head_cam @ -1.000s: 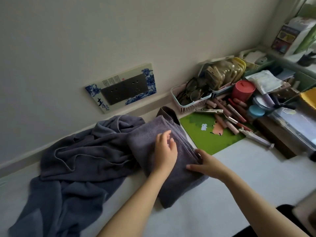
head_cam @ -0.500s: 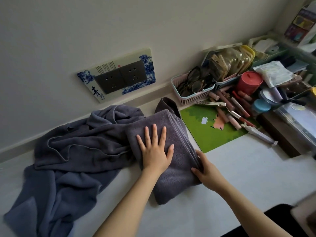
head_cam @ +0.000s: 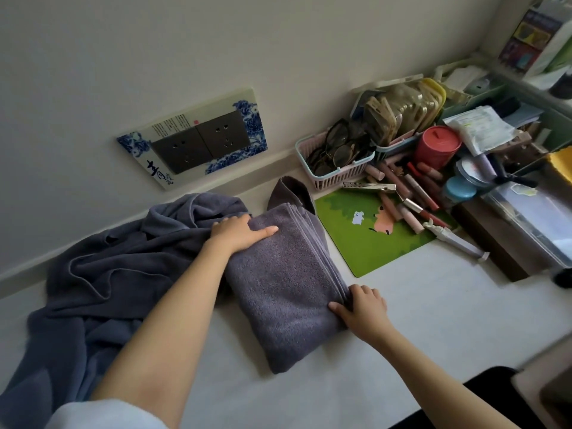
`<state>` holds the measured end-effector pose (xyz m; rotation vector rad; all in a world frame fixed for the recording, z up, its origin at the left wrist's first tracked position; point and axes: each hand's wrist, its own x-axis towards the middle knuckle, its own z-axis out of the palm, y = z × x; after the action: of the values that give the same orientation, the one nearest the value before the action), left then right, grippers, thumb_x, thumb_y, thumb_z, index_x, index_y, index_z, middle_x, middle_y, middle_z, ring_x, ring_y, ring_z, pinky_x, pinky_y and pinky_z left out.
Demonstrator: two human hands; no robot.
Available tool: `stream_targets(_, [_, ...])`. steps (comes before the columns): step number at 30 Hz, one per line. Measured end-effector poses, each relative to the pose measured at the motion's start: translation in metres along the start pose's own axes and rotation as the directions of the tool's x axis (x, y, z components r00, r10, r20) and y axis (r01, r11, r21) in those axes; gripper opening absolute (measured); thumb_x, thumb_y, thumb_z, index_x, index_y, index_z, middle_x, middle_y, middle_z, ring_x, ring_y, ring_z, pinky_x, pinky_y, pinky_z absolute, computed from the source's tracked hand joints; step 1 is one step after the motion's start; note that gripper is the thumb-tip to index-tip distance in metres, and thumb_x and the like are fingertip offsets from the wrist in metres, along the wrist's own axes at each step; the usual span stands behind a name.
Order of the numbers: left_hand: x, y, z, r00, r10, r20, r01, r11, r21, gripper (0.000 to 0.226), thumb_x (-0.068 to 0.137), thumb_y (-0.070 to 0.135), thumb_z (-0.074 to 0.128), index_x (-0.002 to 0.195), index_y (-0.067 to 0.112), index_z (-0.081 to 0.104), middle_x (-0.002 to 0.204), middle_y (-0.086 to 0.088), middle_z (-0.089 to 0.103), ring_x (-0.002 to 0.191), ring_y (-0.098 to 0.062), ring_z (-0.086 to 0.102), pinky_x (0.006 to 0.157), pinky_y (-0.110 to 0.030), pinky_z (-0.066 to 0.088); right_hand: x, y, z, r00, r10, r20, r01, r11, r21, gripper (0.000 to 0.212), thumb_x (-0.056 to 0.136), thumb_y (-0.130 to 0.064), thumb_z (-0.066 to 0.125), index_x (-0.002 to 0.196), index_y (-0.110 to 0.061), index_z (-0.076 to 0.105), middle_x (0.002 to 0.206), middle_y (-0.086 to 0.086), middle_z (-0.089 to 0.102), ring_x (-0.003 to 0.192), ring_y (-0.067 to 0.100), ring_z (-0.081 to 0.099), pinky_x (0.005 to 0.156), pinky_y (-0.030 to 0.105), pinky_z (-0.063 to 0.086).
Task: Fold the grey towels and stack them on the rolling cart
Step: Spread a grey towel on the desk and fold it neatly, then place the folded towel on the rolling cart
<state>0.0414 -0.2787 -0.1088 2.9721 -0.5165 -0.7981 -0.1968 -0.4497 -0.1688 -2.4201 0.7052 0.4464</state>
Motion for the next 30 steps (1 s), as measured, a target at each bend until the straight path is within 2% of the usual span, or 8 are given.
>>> stream_targets(3, [0.001,-0.006,-0.005,0.994,-0.028,0.11,0.042,0.992,-0.12,0.11,0.046,0.1,0.034,0.128,0.029,0.053,0.136,-0.004,0.053,0.125,-0.03,0.047,0.108,-0.048,0.032,0.003,-0.004,-0.009,0.998,-0.01,0.068,0.012,1.0,-0.019,0.037,0.088,-0.05,0.052,0.083,-0.017,0.035,0.108,0.009,0.051,0.105,0.028,0.044,0.086,0.032,0.033])
stream_targets(6, [-0.011,-0.01,-0.014,0.996,0.032,0.079,-0.004,0.942,-0.335,0.082,0.059,0.085,0.054,0.116,0.028,0.062,0.122,0.002,0.063,0.112,-0.022,0.057,0.095,-0.034,0.04,0.002,-0.002,-0.02,0.993,-0.05,0.107,0.018,0.959,0.284,0.032,0.088,-0.037,0.059,0.074,-0.017,0.037,0.086,0.004,0.051,0.083,0.021,0.046,0.069,0.031,0.033])
stream_targets(9, [-0.035,-0.015,-0.025,0.999,0.007,0.033,0.008,0.899,-0.437,0.068,0.065,0.072,0.062,0.115,0.025,0.063,0.113,0.003,0.064,0.107,-0.02,0.057,0.088,-0.032,0.039,-0.004,0.002,-0.037,0.98,-0.03,0.195,-0.122,0.684,0.719,0.021,0.084,-0.026,0.067,0.088,-0.01,0.054,0.081,0.004,0.062,0.071,0.015,0.057,0.062,0.028,0.044])
stream_targets(12, [-0.068,-0.023,-0.033,0.999,-0.042,-0.019,0.025,0.836,-0.548,0.055,0.07,0.062,0.067,0.111,0.026,0.062,0.104,0.009,0.061,0.101,-0.015,0.056,0.087,-0.031,0.04,-0.002,0.002,-0.051,0.979,-0.017,0.205,-0.171,0.486,0.857,0.025,0.078,-0.018,0.073,0.091,-0.005,0.057,0.079,0.01,0.065,0.068,0.018,0.06,0.054,0.027,0.049])
stream_targets(15, [-0.106,-0.04,-0.034,0.994,-0.1,-0.036,0.047,0.714,-0.698,0.028,0.077,0.049,0.069,0.095,0.027,0.067,0.095,0.012,0.067,0.094,-0.011,0.063,0.086,-0.03,0.046,0.005,-0.012,-0.065,0.983,-0.035,0.18,-0.148,0.426,0.893,0.041,0.074,-0.025,0.076,0.099,0.002,0.059,0.081,0.012,0.063,0.073,0.021,0.058,0.057,0.03,0.048])
stream_targets(20, [-0.166,-0.07,-0.023,0.952,-0.291,-0.092,0.056,0.463,-0.885,0.033,0.083,0.043,0.065,0.112,0.027,0.061,0.109,0.007,0.067,0.103,-0.013,0.062,0.094,-0.032,0.045,0.009,-0.052,-0.078,0.937,-0.268,0.225,-0.152,0.268,0.951,0.042,0.078,-0.033,0.066,0.107,-0.003,0.061,0.102,0.013,0.071,0.095,0.022,0.067,0.075,0.03,0.055])
stream_targets(26, [-0.25,-0.104,0.003,0.818,-0.565,-0.103,-0.042,0.121,-0.992,0.037,0.089,0.041,0.058,0.121,0.023,0.054,0.115,-0.001,0.063,0.105,-0.018,0.06,0.085,-0.031,0.047,0.007,-0.113,-0.061,0.67,-0.574,0.471,-0.136,0.529,0.838,0.078,0.057,-0.033,0.087,0.126,-0.025,0.051,0.119,0.011,0.064,0.11,0.034,0.06,0.094,0.057,0.047])
stream_targets(30, [-0.301,-0.133,0.013,0.703,-0.708,-0.063,-0.097,-0.007,-0.995,0.049,0.086,0.05,0.057,0.128,0.025,0.051,0.12,-0.002,0.06,0.107,-0.022,0.058,0.094,-0.039,0.046,-0.008,-0.164,-0.045,0.525,-0.669,0.527,-0.07,0.583,0.81,0.092,0.057,-0.014,0.087,0.132,-0.039,0.04,0.127,0.006,0.057,0.115,0.031,0.057,0.092,0.054,0.049])
